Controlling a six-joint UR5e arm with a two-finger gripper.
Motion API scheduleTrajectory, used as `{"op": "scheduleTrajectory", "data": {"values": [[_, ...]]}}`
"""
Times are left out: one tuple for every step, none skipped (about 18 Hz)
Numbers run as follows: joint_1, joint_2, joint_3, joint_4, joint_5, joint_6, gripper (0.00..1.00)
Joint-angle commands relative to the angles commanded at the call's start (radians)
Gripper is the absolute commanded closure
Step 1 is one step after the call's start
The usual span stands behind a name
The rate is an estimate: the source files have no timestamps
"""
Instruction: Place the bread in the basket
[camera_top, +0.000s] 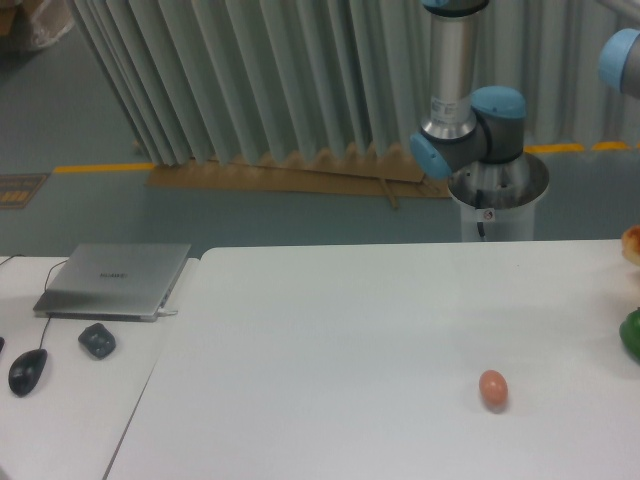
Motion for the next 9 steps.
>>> {"op": "scheduleTrajectory", "data": {"values": [[0.014, 0.000, -0.005, 0.002, 0.002, 0.044, 0.50], [0.028, 0.000, -0.006, 0.002, 0.006, 0.097, 0.50], [0.043, 0.002, -0.012, 0.002, 0.018, 0.149, 0.50], [0.052, 0.002, -0.012, 0.002, 0.031, 0.192, 0.50], [0.058, 0.002, -0.012, 0.000, 0.041, 0.218, 0.50], [0.062, 0.002, -0.014, 0.000, 0.051, 0.232, 0.50], [0.100, 0.005, -0.014, -0.003, 0.054, 0.273, 0.50], [0.123, 0.005, -0.014, -0.002, 0.052, 0.313, 0.50], [0.149, 0.006, -0.014, 0.002, 0.054, 0.356, 0.50]]}}
